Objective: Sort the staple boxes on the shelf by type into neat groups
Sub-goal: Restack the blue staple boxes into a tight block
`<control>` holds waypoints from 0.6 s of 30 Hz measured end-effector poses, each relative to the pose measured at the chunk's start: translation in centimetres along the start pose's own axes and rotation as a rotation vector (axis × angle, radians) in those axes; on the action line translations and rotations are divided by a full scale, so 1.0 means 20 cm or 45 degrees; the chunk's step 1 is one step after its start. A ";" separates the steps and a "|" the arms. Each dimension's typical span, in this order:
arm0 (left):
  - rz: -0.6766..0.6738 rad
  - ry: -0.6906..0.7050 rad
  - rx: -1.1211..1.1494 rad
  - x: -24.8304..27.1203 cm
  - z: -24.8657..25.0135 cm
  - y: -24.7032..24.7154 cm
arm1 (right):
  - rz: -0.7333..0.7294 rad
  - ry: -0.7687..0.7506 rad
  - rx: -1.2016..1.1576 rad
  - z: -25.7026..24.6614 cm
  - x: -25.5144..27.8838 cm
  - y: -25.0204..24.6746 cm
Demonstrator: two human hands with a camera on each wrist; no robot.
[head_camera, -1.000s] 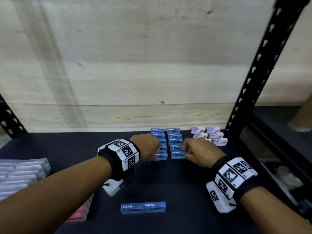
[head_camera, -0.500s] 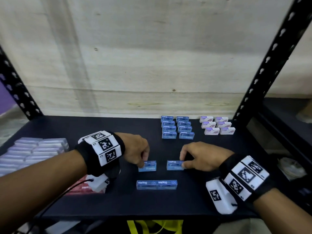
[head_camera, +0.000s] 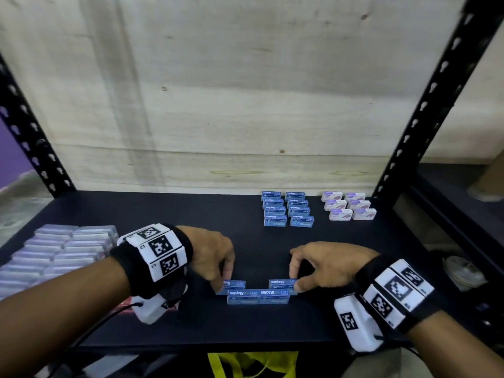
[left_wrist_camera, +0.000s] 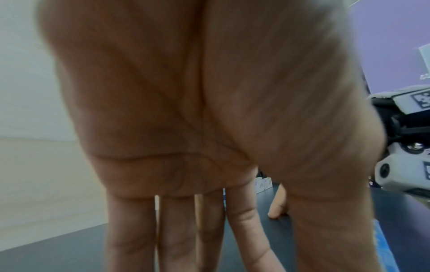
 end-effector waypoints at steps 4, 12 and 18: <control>-0.079 0.027 -0.010 0.02 -0.01 -0.01 | -0.050 -0.011 -0.041 0.00 0.00 -0.02; -0.109 0.090 0.034 0.00 -0.04 -0.02 | -0.044 -0.111 0.024 0.01 -0.02 -0.01; -0.059 0.137 0.028 -0.05 -0.04 -0.02 | -0.029 -0.140 0.016 0.00 -0.04 -0.01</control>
Point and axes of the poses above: each hand's wrist, its own x-axis away from the middle knuckle, its own y-axis out of the palm, z = x × y, the point moved 2 cm from there along -x, towards the middle knuckle, and after that the axes turned 9 degrees about x, right-handed, at the moved point
